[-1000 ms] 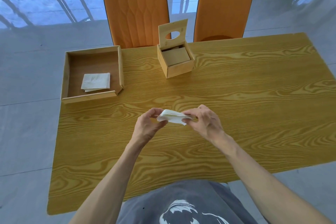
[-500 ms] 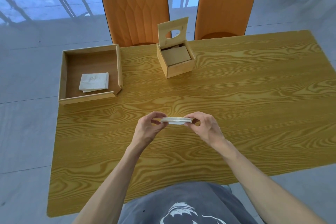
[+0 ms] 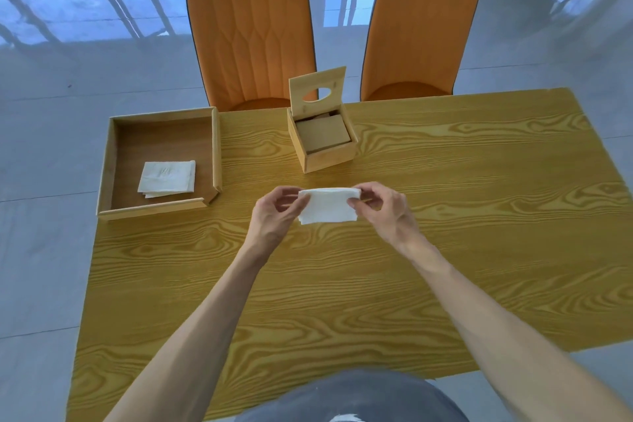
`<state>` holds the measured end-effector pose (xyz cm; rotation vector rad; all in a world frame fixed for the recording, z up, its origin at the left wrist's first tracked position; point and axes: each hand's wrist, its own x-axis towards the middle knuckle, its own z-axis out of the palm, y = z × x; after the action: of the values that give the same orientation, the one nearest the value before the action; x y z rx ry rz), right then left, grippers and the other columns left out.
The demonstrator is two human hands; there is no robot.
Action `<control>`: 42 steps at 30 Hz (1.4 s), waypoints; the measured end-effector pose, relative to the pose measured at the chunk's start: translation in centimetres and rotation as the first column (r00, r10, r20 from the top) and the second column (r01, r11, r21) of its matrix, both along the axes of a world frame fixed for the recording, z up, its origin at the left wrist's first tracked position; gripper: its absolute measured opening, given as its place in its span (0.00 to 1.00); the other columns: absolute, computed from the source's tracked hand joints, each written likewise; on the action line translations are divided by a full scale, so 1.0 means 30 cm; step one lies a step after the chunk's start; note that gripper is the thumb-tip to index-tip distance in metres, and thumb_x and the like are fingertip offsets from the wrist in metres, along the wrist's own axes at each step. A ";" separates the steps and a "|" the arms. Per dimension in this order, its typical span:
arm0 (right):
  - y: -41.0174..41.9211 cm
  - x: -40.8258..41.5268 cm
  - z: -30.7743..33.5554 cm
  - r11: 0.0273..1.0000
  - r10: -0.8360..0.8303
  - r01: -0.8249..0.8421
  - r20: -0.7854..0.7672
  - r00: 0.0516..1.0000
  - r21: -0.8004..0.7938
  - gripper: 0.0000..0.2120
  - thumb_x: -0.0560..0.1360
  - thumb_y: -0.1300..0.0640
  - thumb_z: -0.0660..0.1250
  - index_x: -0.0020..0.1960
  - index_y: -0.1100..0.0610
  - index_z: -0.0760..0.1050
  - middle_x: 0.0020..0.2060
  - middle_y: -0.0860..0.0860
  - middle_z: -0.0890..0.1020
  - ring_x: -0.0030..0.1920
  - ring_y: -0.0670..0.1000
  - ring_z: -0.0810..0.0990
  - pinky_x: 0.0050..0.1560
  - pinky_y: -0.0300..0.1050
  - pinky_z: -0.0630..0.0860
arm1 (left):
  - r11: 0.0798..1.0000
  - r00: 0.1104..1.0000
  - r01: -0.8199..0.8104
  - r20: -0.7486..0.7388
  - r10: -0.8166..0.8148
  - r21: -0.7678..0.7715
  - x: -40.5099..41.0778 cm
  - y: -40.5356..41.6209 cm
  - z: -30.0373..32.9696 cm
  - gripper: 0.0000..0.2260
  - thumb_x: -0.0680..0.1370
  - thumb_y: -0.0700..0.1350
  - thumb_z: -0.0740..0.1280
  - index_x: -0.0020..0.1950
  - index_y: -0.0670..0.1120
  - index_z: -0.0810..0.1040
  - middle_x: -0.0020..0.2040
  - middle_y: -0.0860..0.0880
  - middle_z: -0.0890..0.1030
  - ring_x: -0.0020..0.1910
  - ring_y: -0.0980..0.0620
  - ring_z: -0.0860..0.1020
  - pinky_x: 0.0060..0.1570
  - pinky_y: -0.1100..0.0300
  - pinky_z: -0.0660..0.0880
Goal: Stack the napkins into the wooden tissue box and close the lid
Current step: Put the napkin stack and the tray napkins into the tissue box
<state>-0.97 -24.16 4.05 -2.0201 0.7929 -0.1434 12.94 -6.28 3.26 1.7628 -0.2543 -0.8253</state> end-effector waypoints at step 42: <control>-0.267 0.536 -0.058 0.922 -0.351 0.325 -0.104 0.931 -0.209 0.10 0.74 0.49 0.73 0.51 0.53 0.78 0.45 0.46 0.84 0.47 0.49 0.81 0.44 0.44 0.77 | 0.888 0.939 -0.301 0.273 0.211 0.348 0.356 -0.456 0.001 0.09 0.77 0.53 0.71 0.54 0.51 0.82 0.54 0.54 0.82 0.45 0.55 0.75 0.42 0.60 0.69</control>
<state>15.10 -32.17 2.31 -2.0691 1.2591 -0.2875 23.61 -19.97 3.30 2.2104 0.0000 -0.4987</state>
